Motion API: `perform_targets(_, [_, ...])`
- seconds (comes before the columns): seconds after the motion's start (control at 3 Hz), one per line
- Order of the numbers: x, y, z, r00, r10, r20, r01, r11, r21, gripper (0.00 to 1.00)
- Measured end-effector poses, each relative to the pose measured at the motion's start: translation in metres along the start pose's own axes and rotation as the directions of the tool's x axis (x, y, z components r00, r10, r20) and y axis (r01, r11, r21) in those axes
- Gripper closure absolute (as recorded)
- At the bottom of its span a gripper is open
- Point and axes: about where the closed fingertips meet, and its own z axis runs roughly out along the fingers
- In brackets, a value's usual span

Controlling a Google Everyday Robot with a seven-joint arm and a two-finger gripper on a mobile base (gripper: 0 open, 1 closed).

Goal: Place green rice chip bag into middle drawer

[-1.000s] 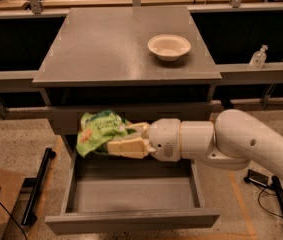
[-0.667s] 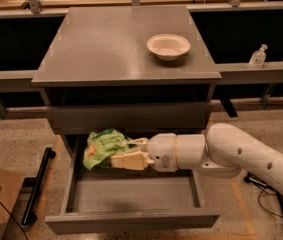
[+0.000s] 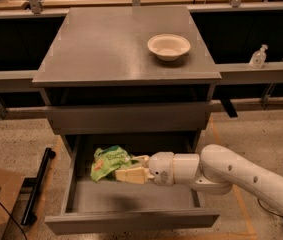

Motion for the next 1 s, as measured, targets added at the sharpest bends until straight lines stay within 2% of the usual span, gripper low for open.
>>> perform_targets(0.33, [0.019, -0.016, 0.006, 0.999, 0.049, -0.018, -0.049, 0.9988, -0.004, 1.00])
perform_targets(0.67, [0.032, -0.060, 0.017, 0.999, 0.051, 0.004, -0.051, 0.9986, -0.015, 1.00])
perform_targets(1.0, [0.048, -0.123, 0.028, 0.998, 0.047, 0.034, -0.047, 0.9989, -0.003, 1.00])
